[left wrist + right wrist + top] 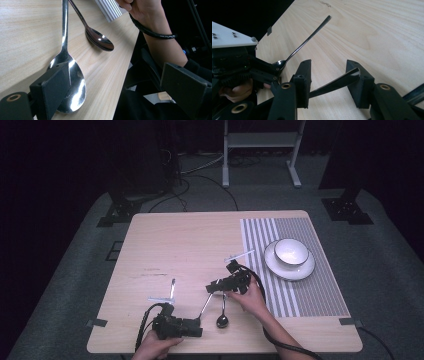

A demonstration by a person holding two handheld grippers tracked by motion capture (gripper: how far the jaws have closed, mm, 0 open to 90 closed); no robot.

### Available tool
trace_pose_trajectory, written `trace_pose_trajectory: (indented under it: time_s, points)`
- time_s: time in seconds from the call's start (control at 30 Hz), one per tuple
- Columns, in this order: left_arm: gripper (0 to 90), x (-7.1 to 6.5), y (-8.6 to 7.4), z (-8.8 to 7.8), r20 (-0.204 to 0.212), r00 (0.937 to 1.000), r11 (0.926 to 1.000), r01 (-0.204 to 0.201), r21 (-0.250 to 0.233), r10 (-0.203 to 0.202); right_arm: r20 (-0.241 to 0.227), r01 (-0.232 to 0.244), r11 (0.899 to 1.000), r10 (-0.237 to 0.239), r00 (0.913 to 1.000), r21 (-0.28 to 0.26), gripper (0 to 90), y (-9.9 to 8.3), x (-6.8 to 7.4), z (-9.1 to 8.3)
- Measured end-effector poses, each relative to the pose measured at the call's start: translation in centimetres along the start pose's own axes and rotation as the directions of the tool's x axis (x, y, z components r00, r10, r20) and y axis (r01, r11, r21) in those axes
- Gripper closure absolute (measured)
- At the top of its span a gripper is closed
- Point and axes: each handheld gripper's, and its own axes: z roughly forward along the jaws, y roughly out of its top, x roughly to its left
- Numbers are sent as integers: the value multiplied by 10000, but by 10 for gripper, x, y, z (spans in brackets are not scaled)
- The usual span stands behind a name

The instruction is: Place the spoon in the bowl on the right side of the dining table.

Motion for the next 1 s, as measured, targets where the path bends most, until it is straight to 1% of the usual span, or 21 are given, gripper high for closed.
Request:
trace_pose_trajectory:
  time_s: [0.07,0.13,0.27,0.4,0.5,0.57,0.6,0.67,0.73,0.8,0.9,0.97,1.0]
  points:
    - [76,0,0,0,-3,10000,10000,-9,4,9,-16,-30,10000,30,10000,5,580,-2,-1,-1]
    - [76,0,0,0,3,10000,10000,18,10,-18,-37,-71,10000,71,10000,27,636,-3,-2,-2]
    - [76,0,0,0,-12,10000,10000,-2,5,2,-161,-206,9998,207,9997,42,704,-4,-2,-5]
    - [76,0,0,0,-12,10000,10000,-3,18,3,-377,-314,9995,315,9988,37,754,-4,-1,-6]
    - [76,0,0,0,-7,10000,10000,11,15,-11,-702,-428,9991,427,9966,10,786,-3,-2,-8]
    - [76,0,0,0,-6,10000,10000,-1,28,1,-821,-449,9990,449,9956,17,798,-2,-1,-8]
    - [75,0,0,0,-16,10000,10000,12,5,-12,-988,-478,9989,476,9940,13,814,-1,-1,-9]
    - [75,-1,0,0,-39,10000,10000,-17,32,17,-1059,-510,9987,509,9931,25,820,-1,0,-10]
    - [74,0,0,0,-23,10000,10000,-20,11,20,-1344,-562,9984,560,9893,19,842,1,1,-10]
    - [73,0,0,-1,-34,10000,10000,-53,-5,53,-1504,-579,9983,569,9870,-21,857,2,1,-11]
    - [73,-2,1,-3,38,9999,9998,-124,-154,124,-1880,-739,9972,706,9796,-108,882,4,2,-13]
    - [74,-5,2,-5,84,9997,9994,-214,-267,217,-1982,-780,9969,737,9774,-137,886,5,2,-15]
    - [73,-6,3,-6,108,9996,9990,-255,-354,259,-1970,-774,9969,733,9777,-128,887,6,3,-15]
